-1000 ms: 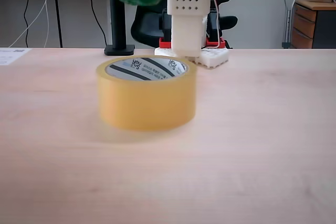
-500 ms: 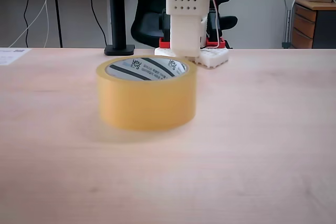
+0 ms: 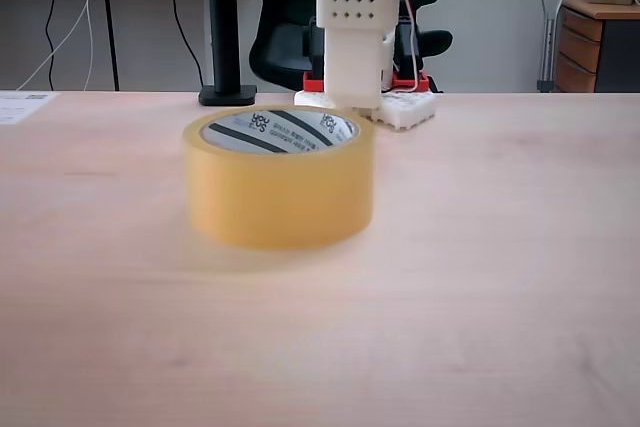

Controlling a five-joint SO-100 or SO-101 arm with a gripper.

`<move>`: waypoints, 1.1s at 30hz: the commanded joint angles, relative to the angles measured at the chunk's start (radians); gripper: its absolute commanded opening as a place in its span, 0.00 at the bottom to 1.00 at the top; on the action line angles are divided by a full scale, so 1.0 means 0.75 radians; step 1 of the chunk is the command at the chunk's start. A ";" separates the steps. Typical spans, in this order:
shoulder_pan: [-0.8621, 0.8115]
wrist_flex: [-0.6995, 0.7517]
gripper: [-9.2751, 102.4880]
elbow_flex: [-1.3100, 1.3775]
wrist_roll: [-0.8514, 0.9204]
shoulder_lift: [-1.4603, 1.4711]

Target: Grasp a cucumber and put it in the hole.

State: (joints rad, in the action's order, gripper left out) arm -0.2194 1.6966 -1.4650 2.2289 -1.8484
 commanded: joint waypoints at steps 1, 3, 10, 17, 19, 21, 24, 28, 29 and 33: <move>0.008 0.067 0.16 0.014 -0.037 -0.108; 0.008 0.059 0.35 0.014 -0.051 -0.110; 0.008 -0.063 0.57 0.012 -0.051 -0.123; 0.008 -0.094 0.57 0.012 -0.049 -0.127; 0.008 -0.094 0.56 0.012 -0.049 -0.127; 0.008 -0.094 0.53 0.012 -0.049 -0.129; 0.008 -0.092 0.52 0.012 -0.047 -0.141; 0.006 -0.065 0.49 0.012 -0.049 -0.170; 0.006 -0.051 0.48 0.012 -0.049 -0.178; 0.006 0.057 0.41 0.012 -0.053 -0.221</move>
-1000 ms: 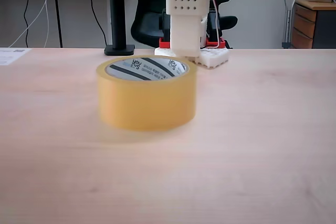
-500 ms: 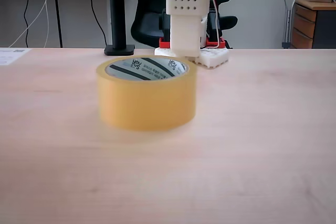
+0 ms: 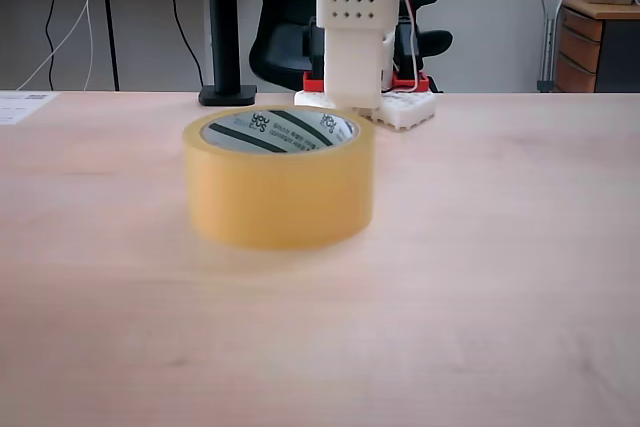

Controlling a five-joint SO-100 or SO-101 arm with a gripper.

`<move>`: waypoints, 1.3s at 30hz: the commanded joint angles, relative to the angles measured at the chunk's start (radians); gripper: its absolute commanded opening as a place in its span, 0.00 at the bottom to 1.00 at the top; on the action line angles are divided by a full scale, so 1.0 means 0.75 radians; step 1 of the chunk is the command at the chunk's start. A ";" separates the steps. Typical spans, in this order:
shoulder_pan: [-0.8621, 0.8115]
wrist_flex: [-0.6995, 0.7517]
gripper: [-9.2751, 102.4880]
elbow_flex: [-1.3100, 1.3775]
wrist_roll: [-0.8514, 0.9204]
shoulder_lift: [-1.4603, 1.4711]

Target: Grasp a cucumber and put it in the hole.

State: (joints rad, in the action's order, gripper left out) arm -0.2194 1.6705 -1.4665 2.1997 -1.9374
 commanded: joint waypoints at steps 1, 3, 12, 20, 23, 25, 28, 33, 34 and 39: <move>0.006 0.112 0.38 0.000 -0.025 -0.121; 0.006 0.108 0.35 -0.092 -0.039 -0.200; 0.008 0.057 0.20 -0.470 -0.131 -0.487; 0.008 -0.100 0.16 -0.814 -0.190 -0.724; 0.008 -0.153 0.15 -0.965 -0.235 -0.816; 0.008 -0.160 0.13 -1.045 -0.262 -0.849; 0.008 -0.164 0.09 -1.137 -0.262 -0.867; 0.008 -0.239 0.08 -1.266 -0.262 -0.906; 0.008 -0.260 0.08 -1.291 -0.262 -0.910; 0.010 -0.385 0.08 -1.477 -0.303 -0.974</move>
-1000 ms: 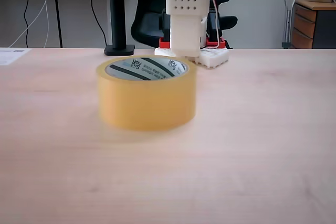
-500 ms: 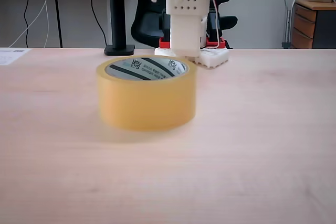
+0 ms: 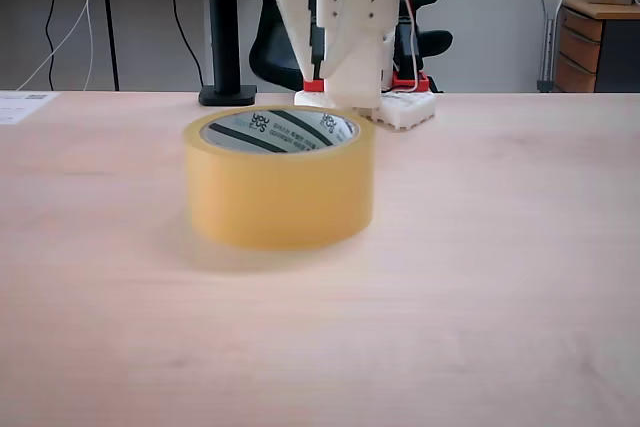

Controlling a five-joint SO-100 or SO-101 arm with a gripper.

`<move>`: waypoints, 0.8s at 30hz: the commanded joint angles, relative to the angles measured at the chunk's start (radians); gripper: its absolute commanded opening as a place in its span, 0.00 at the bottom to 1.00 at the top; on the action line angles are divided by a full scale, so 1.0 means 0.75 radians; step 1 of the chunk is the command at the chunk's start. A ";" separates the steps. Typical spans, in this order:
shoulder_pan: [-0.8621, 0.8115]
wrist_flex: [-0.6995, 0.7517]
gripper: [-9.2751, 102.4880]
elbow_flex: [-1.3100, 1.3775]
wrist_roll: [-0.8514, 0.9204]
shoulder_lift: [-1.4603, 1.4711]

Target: Grasp a cucumber and put it in the hole.

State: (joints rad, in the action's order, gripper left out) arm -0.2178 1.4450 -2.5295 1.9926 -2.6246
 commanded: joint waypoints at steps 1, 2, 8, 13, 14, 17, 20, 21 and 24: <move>0.008 -0.110 0.08 -0.098 -0.037 -0.080; 0.008 -0.137 0.08 -0.137 -0.045 -0.106; 0.008 -0.229 0.08 -0.387 -0.096 -0.331; 0.035 -0.200 0.08 -0.585 -0.180 -0.706; 0.045 -0.194 0.08 -0.612 -0.192 -0.769; 0.084 -0.153 0.08 -0.685 -0.258 -0.939; 0.125 -0.141 0.08 -0.730 -0.311 -0.994; 0.137 -0.143 0.08 -0.740 -0.319 -0.994; 0.155 -0.135 0.08 -0.773 -0.335 -0.994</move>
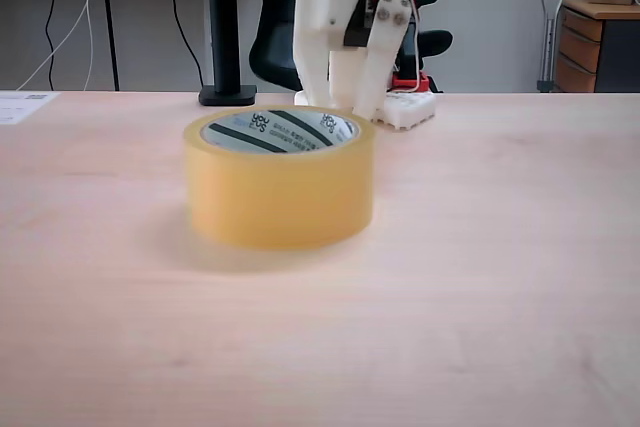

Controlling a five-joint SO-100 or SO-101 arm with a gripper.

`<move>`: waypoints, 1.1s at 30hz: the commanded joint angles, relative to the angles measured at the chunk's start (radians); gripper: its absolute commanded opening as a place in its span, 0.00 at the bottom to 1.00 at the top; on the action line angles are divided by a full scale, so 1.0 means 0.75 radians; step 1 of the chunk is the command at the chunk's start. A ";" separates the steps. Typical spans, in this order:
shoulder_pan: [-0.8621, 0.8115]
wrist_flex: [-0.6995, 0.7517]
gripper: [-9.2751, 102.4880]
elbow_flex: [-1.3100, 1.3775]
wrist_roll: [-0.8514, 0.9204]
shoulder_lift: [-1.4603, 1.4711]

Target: Grasp a cucumber and put it in the hole.

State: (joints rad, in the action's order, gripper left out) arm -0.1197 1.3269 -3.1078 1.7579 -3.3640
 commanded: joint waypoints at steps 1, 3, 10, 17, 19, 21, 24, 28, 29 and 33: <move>0.027 0.041 0.08 -0.004 -0.029 -0.006; 0.029 0.061 0.08 -0.004 -0.031 -0.006; 0.027 0.082 0.08 -0.004 -0.031 -0.008; 0.027 0.082 0.08 -0.004 -0.031 -0.008; 0.027 0.082 0.08 -0.004 -0.029 -0.008; 0.027 0.082 0.08 -0.004 -0.031 -0.008; 0.027 0.082 0.08 -0.004 -0.031 -0.008; 0.027 0.082 0.08 -0.004 -0.025 -0.008; 0.027 0.082 0.08 -0.004 -0.025 -0.008; 0.027 0.082 0.08 -0.004 -0.025 -0.008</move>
State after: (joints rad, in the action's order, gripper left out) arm -0.1058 1.3683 -3.1186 1.7319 -3.3671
